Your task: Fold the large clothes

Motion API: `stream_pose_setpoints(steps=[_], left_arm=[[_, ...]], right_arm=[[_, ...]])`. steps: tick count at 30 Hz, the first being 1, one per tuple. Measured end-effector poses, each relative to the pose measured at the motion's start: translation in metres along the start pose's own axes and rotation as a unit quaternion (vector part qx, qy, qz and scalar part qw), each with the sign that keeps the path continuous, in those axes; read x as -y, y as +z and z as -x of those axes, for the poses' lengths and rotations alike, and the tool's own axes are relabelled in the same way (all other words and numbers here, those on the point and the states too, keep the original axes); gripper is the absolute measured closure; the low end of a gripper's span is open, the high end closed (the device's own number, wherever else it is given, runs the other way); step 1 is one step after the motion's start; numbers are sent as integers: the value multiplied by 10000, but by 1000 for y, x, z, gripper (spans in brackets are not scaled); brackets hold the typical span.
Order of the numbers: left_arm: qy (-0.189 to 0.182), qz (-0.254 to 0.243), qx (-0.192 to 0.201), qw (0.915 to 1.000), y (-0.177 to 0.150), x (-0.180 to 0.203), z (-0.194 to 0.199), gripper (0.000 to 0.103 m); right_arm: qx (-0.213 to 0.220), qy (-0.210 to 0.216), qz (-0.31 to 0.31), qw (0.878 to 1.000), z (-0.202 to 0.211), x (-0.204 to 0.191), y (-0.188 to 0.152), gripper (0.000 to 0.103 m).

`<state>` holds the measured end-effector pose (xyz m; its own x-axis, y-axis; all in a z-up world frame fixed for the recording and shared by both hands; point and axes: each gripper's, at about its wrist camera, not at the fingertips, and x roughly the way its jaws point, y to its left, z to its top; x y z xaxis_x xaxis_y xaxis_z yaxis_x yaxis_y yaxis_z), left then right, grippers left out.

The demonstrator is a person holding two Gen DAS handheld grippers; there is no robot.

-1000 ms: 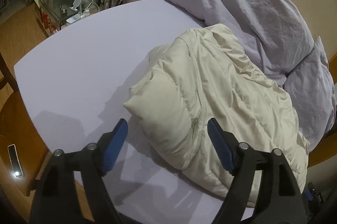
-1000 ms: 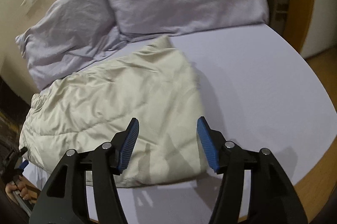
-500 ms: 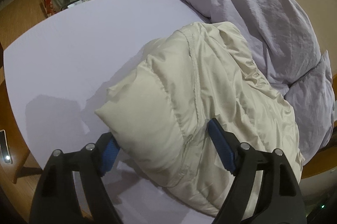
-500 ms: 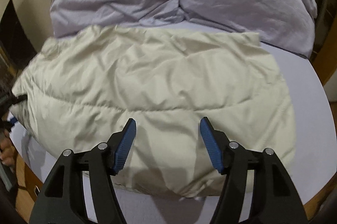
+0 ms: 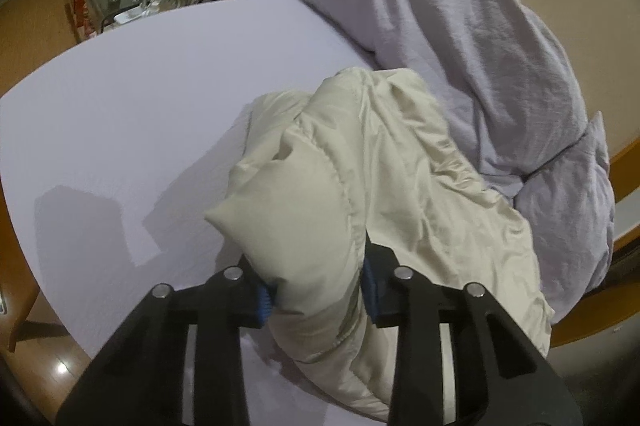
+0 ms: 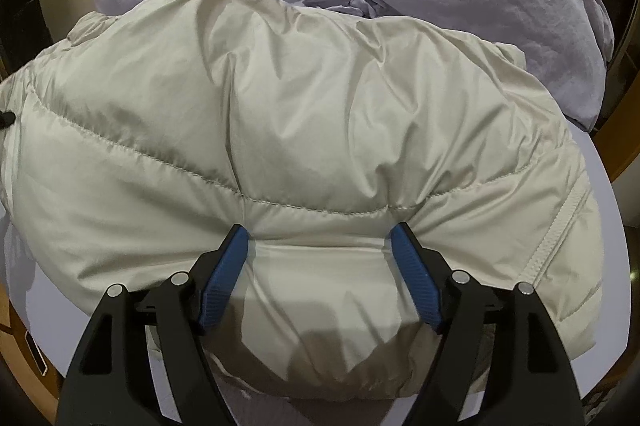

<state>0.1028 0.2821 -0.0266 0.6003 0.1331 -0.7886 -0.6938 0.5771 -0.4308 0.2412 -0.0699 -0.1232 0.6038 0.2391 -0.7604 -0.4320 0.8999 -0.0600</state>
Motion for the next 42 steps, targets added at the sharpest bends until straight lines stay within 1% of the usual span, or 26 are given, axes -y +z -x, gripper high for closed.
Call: stream_pose_setpoints(steps=[5,9,11,15,22,25,29,32,35,38,42], left_arm=[[-362,-135,144,9991,5,18,16,72],[-685,-324,273,9968,8,40,31,73],[-776,-392,313,9957,8,50,35,73],[-854,-504,353,9944,9,61,40,73],[-976,-615,373,9926,7,68,46,73],[-1072,-664,381,9913,7,72,49,73],[-1288,-750,379,9881,7,81,55,74],[-1514,-910,401,9835,3,97,63,74],[-1778,-1151,419,9764,-2,119,74,74],[-2023,-1452,395,9677,-12,144,84,74],[-2354,-1912,297,9524,-32,183,95,75]], right_arm=[[73,33,64,9999,1,0,-4,26],[124,30,106,9999,3,-1,-7,26],[130,37,122,9998,3,-1,-7,26],[141,49,135,9998,3,-1,-7,26],[157,26,121,9998,3,-2,-7,26],[189,2,120,9997,3,-2,-7,26],[188,3,118,9998,3,-2,-7,26],[174,15,103,9998,3,-2,-7,26],[133,66,58,9999,3,1,-5,26],[64,139,26,9999,6,6,-3,26],[45,285,-113,9995,14,16,-2,26]])
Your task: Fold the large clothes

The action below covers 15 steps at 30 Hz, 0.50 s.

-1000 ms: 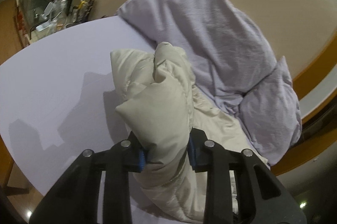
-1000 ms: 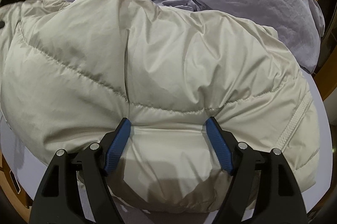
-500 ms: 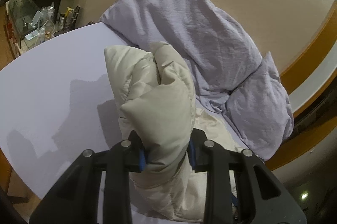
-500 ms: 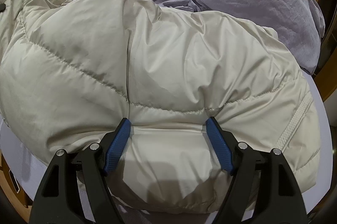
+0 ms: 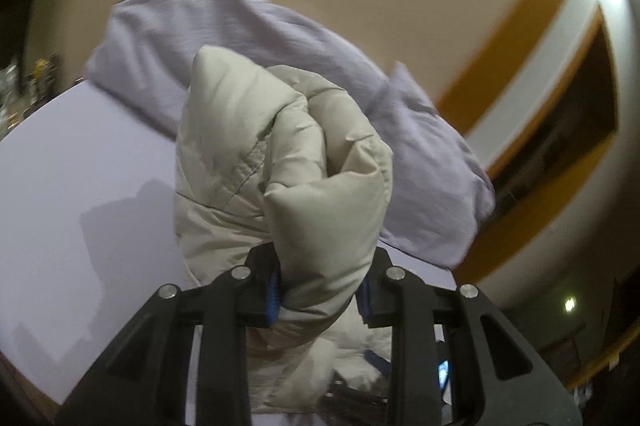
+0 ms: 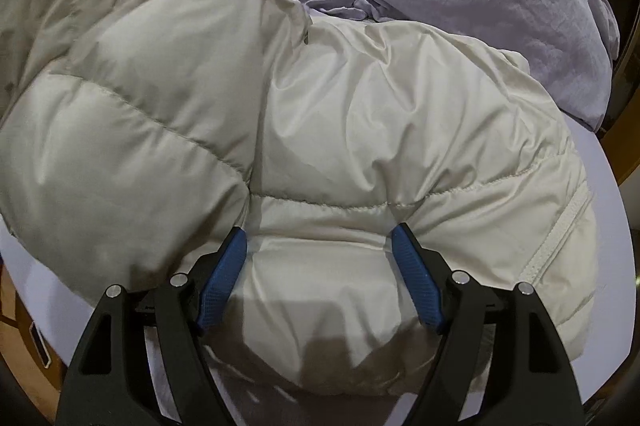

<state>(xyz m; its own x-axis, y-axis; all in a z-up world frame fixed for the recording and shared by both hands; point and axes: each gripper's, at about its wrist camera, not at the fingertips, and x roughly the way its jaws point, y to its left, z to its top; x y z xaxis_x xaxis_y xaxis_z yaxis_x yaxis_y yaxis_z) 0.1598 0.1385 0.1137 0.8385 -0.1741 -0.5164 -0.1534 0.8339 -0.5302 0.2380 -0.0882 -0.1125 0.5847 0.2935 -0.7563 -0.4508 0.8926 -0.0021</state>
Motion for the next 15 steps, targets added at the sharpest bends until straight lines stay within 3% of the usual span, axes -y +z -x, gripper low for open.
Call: stream_pose_setpoints(steps=[5,15], left_arm=[[-381,-434,-271,9980,-13,46,-20,75],[-891,-966,-1015,9861,-58,114,-70,75]], right_arm=[[185,-86,-339,9992,19,22,-6,27],[526,-791,-1159,9887,58,90,-27,26]])
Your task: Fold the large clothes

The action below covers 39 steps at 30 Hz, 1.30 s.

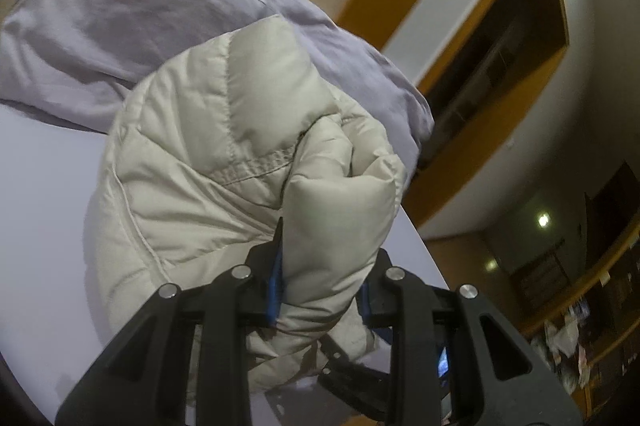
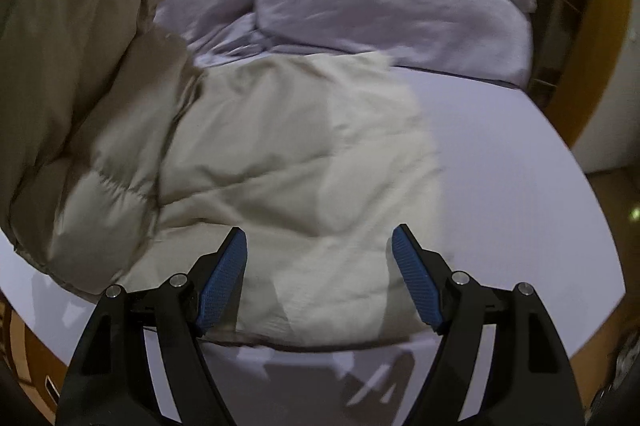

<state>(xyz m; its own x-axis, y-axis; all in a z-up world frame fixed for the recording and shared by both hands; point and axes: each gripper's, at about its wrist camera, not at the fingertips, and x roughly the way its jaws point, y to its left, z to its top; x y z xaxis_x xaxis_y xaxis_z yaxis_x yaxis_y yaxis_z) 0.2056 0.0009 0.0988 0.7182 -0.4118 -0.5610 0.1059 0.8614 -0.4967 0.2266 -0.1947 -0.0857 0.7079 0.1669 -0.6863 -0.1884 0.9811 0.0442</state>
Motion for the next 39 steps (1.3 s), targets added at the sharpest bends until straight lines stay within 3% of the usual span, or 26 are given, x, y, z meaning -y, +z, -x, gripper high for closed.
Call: stream_pose_setpoints(steps=[13,23,28,33,39], left_arm=[[-245,-692,-1080,9914,-50,62,-96,75],[7,-1151,-1756,9777,-90,97,-162,74],[293,-1453,-1656,9750,-90,115,-165,59],[455,-1707,-1368,9747,-85,126,-138,30],[582,-1805,-925,9775,-68,122,-96,23]], right_arm=[[95,-668,-883,9938,28,68,-21,24],[-57,-1082,-1425,9838,38,116,-40,24],[2,-1150,-1619,9801,47,132,-42,24],[224,-1110,-1608,9805,59,134,-31,24],[591,-817,-1530,9831,78,128,-5,24]])
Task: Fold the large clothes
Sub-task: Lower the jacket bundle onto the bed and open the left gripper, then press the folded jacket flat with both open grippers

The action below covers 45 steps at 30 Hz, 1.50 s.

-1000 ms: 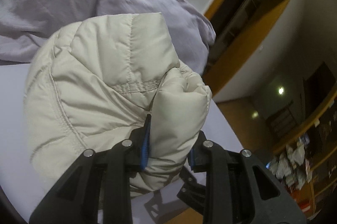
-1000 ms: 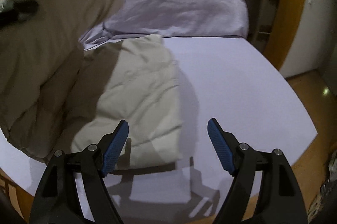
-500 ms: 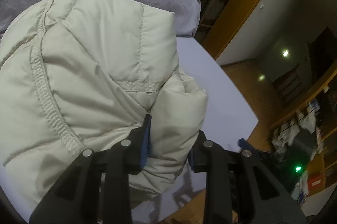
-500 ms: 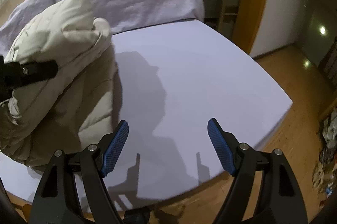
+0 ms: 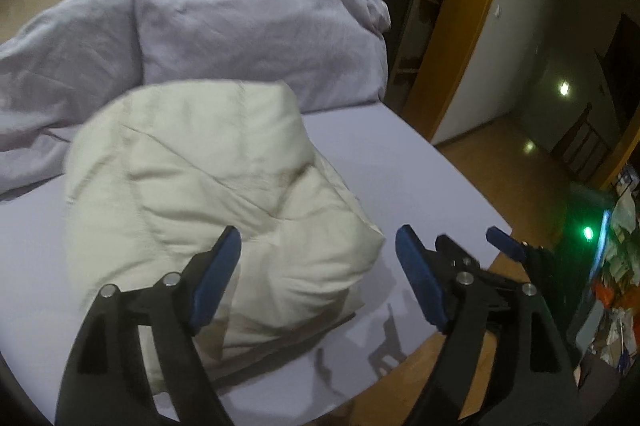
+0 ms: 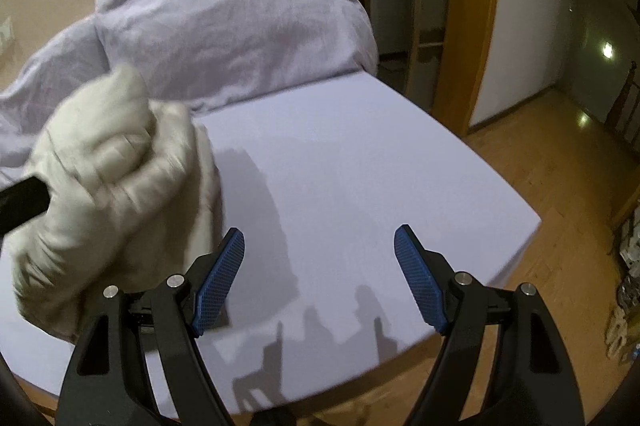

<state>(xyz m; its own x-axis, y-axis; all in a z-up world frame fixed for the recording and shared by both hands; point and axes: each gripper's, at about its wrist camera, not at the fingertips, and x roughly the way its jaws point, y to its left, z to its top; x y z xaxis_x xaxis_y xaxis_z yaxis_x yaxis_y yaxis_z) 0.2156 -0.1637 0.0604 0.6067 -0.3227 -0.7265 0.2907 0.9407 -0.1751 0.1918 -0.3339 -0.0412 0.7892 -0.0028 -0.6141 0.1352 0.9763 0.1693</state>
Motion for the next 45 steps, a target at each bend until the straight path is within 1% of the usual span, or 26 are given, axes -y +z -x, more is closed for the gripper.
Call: stream_pose_setpoints(steps=[2,3,5,6,9,12,14,15,17,19,21,24,27,33,38,40,42,44,45], left_arm=[[46,120,148,9998,2,-13,14,22],[104,225,251,9994,4,-26,23,21],[281,353,383,9982,7,-44,30,20],[433,452,434,9971,9,-57,32,20],[743,785,438,9932,10,-96,31,20],[1022,1039,405,9885,10,-130,25,20],[1123,1164,418,9860,9,-147,23,20],[1189,1246,439,9841,10,-157,20,20],[1275,1390,504,9808,11,-172,16,20],[1375,1530,545,9771,15,-187,5,20],[1406,1635,469,9753,17,-197,-10,20],[1334,1700,247,9761,12,-202,-37,20],[1201,1748,289,9768,4,-201,-51,20],[1110,1503,191,9822,3,-194,-66,20],[1079,1290,150,9856,0,-183,-77,20],[1081,1166,150,9872,-1,-176,-80,20],[1093,1101,156,9878,-1,-172,-82,20],[1053,1099,144,9882,-1,-172,-83,20],[994,1080,136,9891,0,-172,-83,20]], right_arm=[[74,195,39,9998,2,-9,13,24],[133,351,83,9993,4,-17,22,24],[235,567,176,9980,10,-31,34,24],[297,718,258,9966,12,-42,42,24],[383,1016,421,9932,14,-67,57,25],[368,1282,680,9887,10,-100,69,30],[327,1355,827,9868,6,-117,74,38],[298,1394,899,9857,2,-126,76,40],[273,1435,994,9843,-1,-139,78,46],[263,1455,1070,9832,-7,-150,81,46],[254,1447,1113,9829,-10,-159,82,46],[226,1390,1163,9832,-19,-168,86,46],[215,1322,1189,9838,-29,-171,90,46],[84,1220,1108,9863,-54,-174,96,46],[153,975,1200,9879,-69,-179,99,46],[142,829,1256,9885,-77,-177,98,46],[-15,676,1276,9895,-93,-172,91,45],[-218,651,1178,9907,-109,-164,80,45],[-232,670,1127,9911,-113,-160,76,45]])
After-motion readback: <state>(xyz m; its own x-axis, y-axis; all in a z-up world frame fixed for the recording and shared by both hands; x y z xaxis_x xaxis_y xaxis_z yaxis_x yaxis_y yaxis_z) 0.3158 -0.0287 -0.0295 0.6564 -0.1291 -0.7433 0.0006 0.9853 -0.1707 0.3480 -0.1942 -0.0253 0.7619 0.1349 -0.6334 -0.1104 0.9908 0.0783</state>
